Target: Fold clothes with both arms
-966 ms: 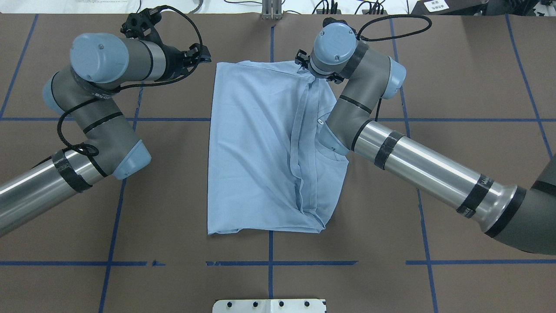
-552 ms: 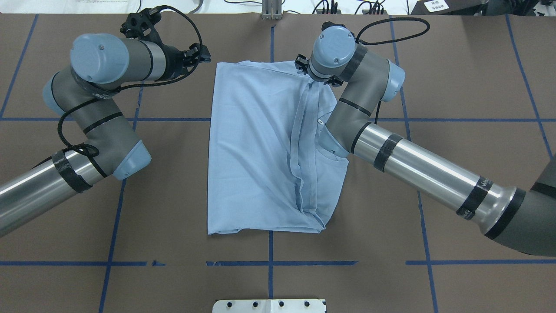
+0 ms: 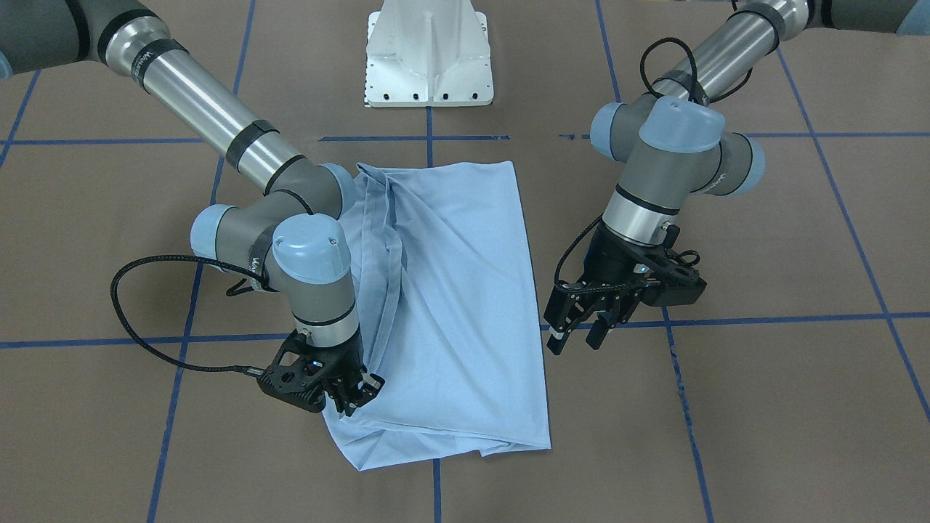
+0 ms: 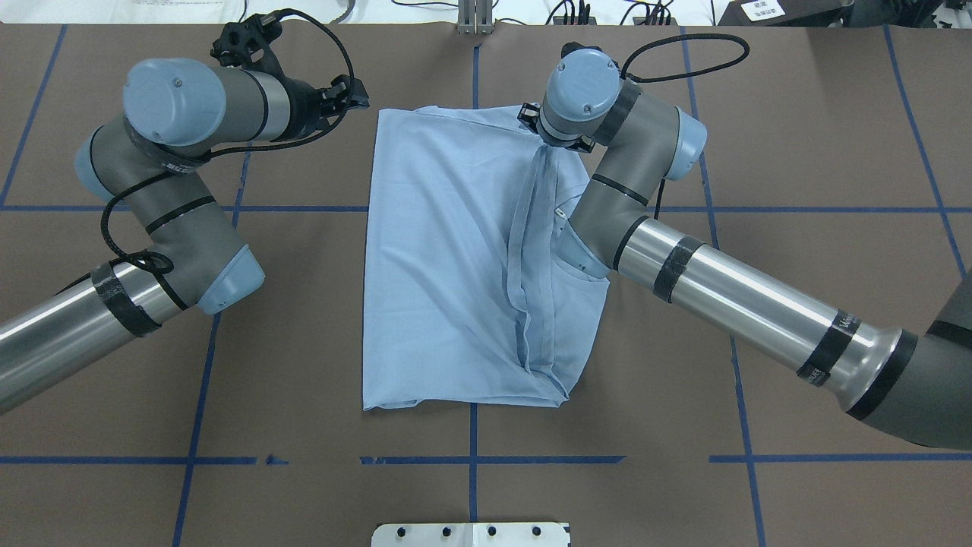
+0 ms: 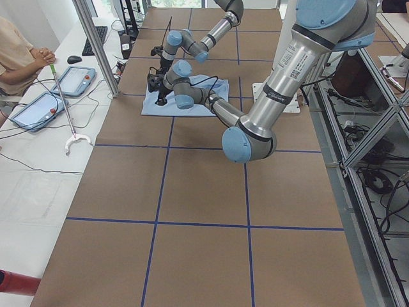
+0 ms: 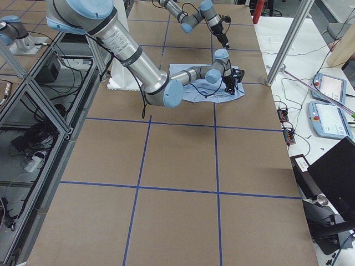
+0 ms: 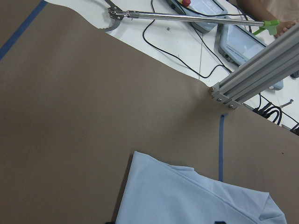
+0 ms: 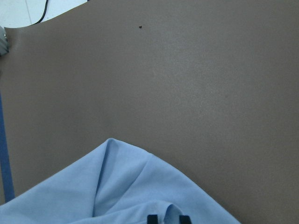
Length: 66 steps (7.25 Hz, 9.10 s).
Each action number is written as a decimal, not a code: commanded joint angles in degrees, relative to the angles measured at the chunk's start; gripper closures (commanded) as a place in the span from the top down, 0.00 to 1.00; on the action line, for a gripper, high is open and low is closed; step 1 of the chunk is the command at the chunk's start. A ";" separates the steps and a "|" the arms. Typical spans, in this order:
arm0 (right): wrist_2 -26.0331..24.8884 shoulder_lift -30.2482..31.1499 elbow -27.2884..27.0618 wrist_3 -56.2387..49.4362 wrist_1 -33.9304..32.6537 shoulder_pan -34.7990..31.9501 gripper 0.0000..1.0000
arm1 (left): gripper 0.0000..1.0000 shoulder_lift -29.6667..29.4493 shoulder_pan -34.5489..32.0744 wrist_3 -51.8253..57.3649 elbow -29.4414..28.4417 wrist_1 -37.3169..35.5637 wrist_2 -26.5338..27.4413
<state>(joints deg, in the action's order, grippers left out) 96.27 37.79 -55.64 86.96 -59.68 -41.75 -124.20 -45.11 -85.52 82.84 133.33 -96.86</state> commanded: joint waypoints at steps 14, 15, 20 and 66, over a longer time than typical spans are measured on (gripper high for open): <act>-1.52 -1.32 6.77 -12.60 0.09 -5.62 0.38 | 0.77 0.10 1.52 -1.76 -2.51 0.88 -0.09; -1.43 -1.40 6.77 -12.61 0.09 -5.71 0.40 | 0.77 0.10 1.52 -1.93 -2.42 0.88 -0.09; -0.10 23.51 -34.47 9.82 -2.73 3.65 0.67 | 0.76 0.01 1.52 -1.32 -1.90 0.88 -0.70; -13.03 32.26 -56.16 31.34 -23.64 26.64 0.00 | 0.00 13.90 28.86 -21.97 25.57 -17.31 5.98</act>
<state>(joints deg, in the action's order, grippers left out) 83.23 70.19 -111.55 118.30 -83.32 -15.08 -110.57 -15.57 -107.55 105.01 116.18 -90.73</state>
